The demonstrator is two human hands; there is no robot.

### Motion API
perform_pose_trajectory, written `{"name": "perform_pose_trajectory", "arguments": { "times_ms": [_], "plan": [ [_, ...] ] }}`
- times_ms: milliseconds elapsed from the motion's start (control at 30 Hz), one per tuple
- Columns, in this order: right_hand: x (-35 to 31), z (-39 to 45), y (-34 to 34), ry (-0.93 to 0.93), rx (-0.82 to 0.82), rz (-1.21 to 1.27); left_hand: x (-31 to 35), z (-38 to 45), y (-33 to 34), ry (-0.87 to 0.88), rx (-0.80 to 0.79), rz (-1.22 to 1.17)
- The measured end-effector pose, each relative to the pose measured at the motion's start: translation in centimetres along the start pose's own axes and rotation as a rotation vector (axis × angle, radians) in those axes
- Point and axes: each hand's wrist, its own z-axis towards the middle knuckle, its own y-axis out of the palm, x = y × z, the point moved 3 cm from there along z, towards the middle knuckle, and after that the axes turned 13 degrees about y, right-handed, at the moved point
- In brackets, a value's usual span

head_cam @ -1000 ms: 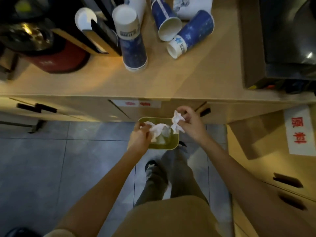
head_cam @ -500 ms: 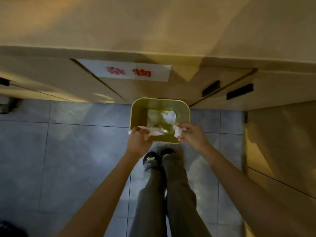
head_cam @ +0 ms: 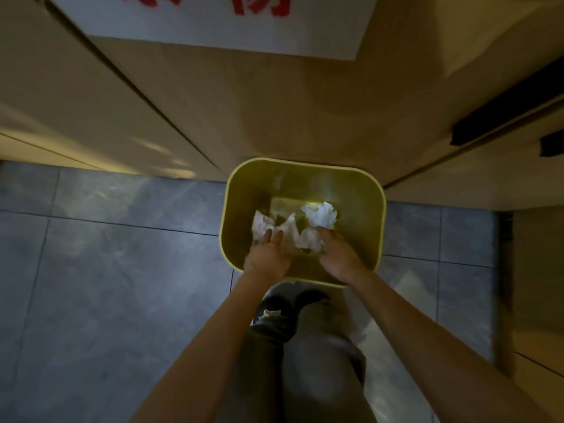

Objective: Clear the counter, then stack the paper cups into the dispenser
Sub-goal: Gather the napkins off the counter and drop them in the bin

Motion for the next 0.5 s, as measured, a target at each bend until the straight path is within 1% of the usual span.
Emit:
{"name": "perform_pose_trajectory", "arguments": {
  "times_ms": [133, 200, 333, 500],
  "plan": [
    [-0.2, -2.6, -2.0, 0.0, 0.088, 0.003, 1.0, -2.4, -1.2, 0.003, -0.122, 0.225],
    [-0.7, -5.2, -3.6, -0.031, 0.149, 0.01, 2.5, -4.4, -2.5, 0.019, -0.139, 0.294],
    [-2.8, -11.9, -7.3, -0.086, 0.263, 0.027, 6.9, -9.1, -6.6, 0.084, -0.022, 0.284],
    [-6.6, -21.8, -13.7, -0.155, 0.407, -0.125, 14.0, -16.2, -14.4, 0.223, 0.172, 0.263]
  ]
}}
